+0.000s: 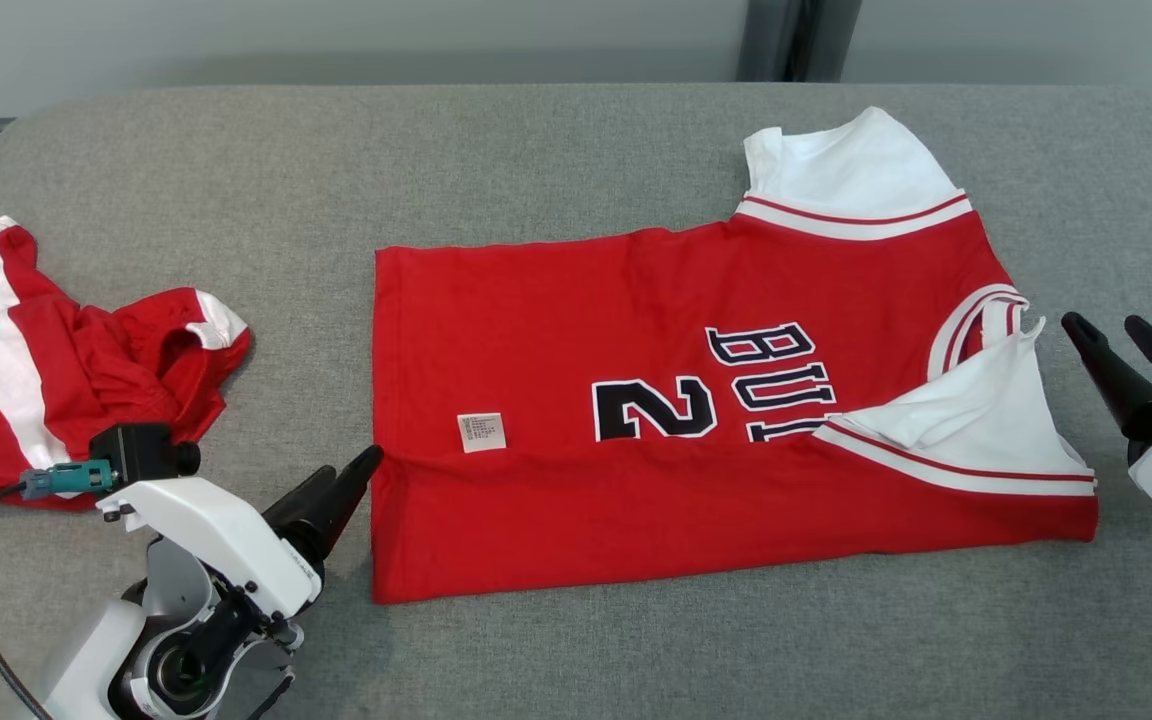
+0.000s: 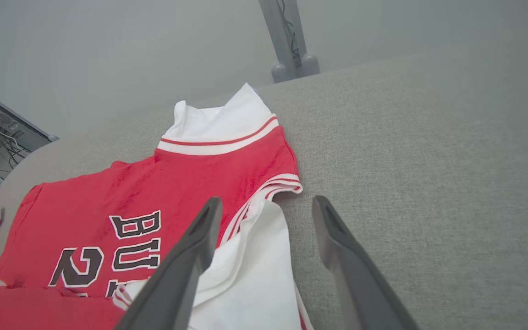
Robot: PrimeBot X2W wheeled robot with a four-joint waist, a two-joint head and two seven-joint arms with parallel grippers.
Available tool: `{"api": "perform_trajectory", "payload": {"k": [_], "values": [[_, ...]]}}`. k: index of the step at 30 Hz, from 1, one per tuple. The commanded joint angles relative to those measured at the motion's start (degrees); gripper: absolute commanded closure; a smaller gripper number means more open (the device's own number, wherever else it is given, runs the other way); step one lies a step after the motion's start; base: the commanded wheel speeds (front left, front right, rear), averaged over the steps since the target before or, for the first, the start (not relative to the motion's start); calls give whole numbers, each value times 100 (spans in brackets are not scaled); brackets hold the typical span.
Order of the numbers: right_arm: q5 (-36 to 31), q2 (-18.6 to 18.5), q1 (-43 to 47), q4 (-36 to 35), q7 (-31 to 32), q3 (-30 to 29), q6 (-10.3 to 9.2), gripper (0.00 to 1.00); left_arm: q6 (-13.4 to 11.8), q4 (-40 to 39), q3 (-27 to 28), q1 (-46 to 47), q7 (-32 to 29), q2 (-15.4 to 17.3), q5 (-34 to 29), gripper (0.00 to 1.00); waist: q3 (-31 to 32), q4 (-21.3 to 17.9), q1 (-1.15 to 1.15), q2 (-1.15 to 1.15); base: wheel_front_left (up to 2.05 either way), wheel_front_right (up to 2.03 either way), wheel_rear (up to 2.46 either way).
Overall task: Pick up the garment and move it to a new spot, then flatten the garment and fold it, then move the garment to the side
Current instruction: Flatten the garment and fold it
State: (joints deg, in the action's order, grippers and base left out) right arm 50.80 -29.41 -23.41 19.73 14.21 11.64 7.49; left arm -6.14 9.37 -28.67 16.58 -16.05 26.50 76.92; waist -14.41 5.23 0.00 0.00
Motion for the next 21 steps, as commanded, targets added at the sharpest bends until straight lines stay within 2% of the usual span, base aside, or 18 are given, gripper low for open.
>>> {"api": "perform_trajectory", "payload": {"k": [1,5,9,13,16,18,21], "values": [[-68,-60,71,-10,-203,-43,0,0,-26,-4,71,31,183,-9,-119,0,112,-11,0,0,0,0,0],[-307,-90,222,-185,-727,-117,0,0,-58,-64,150,3,764,-68,-454,0,299,-40,0,0,0,0,0],[-807,-90,438,-372,-1402,-184,0,0,-127,-143,77,-18,1509,-46,-1118,0,497,-81,0,0,0,0,0],[-1487,64,714,-455,-2083,-359,0,0,-235,-177,38,-118,2263,-161,-1634,0,707,-127,0,0,0,0,0],[-2243,219,965,-524,-2502,-472,0,0,-316,-186,74,-199,2792,-232,-1996,0,811,-166,0,0,0,0,0],[-2429,334,1045,-527,-2602,-558,-1,0,-358,-169,125,-232,2920,-300,-2090,0,834,-178,0,0,0,0,0],[-2968,630,1263,-596,-2800,-809,-1,0,-498,-120,315,-317,3100,-396,-2662,0,861,-203,0,0,0,0,0]]}}
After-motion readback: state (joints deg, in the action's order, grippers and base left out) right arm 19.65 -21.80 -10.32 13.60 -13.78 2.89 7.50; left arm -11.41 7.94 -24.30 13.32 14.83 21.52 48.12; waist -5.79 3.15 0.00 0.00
